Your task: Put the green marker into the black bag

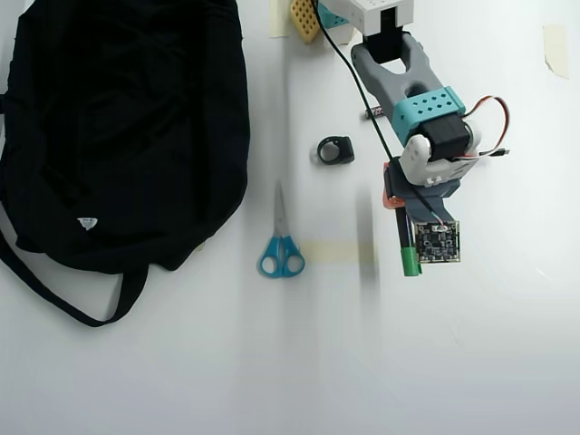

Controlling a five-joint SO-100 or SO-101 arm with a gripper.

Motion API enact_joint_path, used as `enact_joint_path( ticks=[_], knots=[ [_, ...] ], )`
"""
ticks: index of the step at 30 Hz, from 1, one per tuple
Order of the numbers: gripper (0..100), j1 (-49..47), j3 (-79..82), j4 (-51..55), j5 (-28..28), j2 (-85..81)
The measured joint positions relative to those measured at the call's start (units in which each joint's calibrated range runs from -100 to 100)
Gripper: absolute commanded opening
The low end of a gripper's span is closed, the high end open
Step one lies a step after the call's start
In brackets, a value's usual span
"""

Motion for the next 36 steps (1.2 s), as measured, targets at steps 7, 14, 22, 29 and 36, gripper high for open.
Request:
enact_joint_path(
  ticks=[7,14,22,29,36],
  knots=[
    [2,-0.88,13.36,0.0,0.05,-10.63],
    [2,-0.73,29.8,0.0,0.05,-25.32],
    [2,-0.59,44.58,-8.59,0.63,-38.36],
    [2,-0.66,55.19,-13.4,1.42,-48.32],
    [2,0.15,61.56,-14.17,2.34,-58.86]
  ],
)
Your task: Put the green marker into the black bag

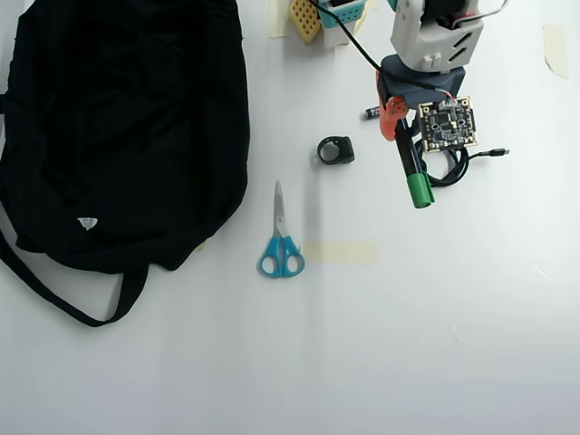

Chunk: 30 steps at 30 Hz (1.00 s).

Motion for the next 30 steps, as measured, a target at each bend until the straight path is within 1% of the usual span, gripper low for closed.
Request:
enact_joint_path(
  ticks=[5,12,16,23,30],
  knots=[
    [2,3.89,5.9,-0.09,0.0,-2.66],
    [2,5.07,13.76,-1.29,1.27,-12.29],
    [2,9.7,15.49,-3.35,1.42,-15.69],
    [2,19.32,15.49,-4.47,1.07,-16.27],
    [2,25.42,14.47,-4.64,0.68,-16.27]
  ],
)
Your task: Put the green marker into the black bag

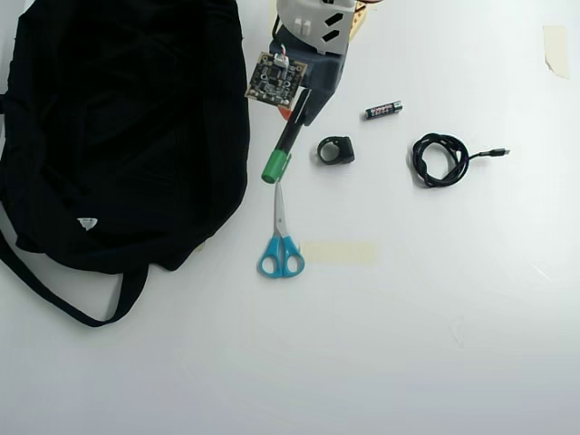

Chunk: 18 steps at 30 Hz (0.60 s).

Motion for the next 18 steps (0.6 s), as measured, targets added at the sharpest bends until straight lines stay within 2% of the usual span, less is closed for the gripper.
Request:
enact_joint_path(
  ticks=[18],
  knots=[
    [2,22.41,-1.89,-0.17,-2.34,0.0]
  ],
)
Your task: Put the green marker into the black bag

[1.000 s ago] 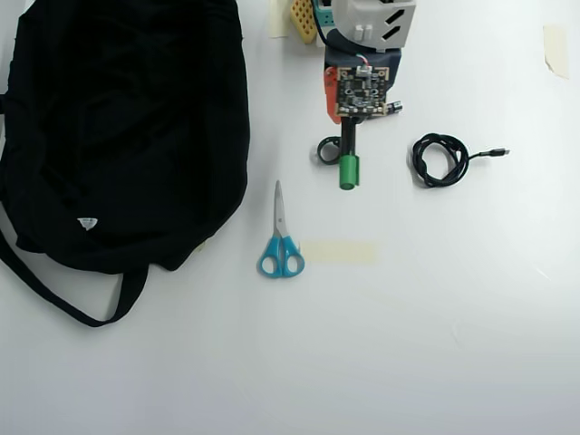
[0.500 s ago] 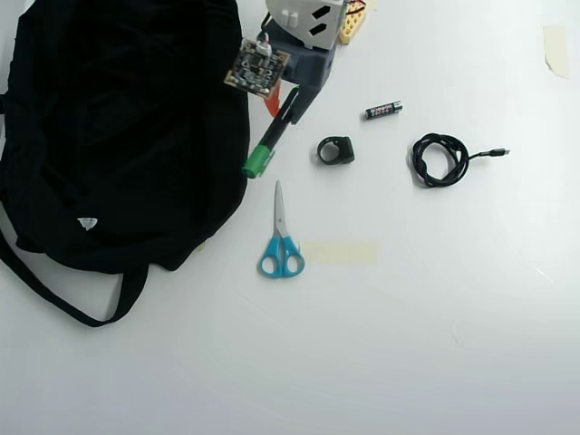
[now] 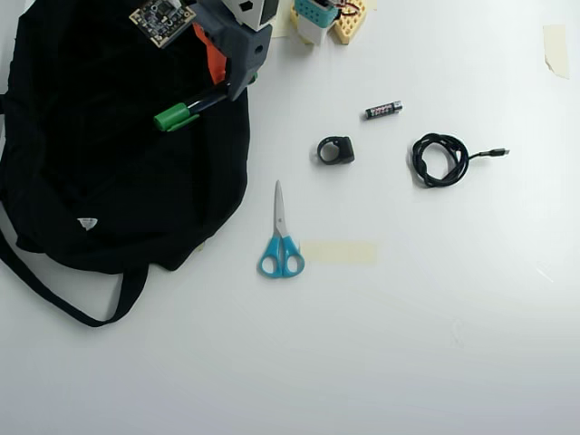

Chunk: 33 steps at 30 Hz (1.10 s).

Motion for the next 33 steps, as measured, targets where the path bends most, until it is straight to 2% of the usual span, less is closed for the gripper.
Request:
enact_joint_path(
  ticks=[8,15,21,23,26,29,33],
  knots=[
    [2,13.67,0.0,-2.83,-0.73,0.0],
    [2,23.22,12.58,-19.06,-0.63,0.0],
    [2,25.35,18.32,-34.86,0.73,0.5],
    [2,25.13,18.32,-36.93,0.73,6.06],
    [3,24.76,18.32,-37.53,0.73,8.8],
    [19,23.73,18.24,-37.53,0.73,8.88],
    [20,20.5,18.24,-34.09,0.73,8.88]
  ],
)
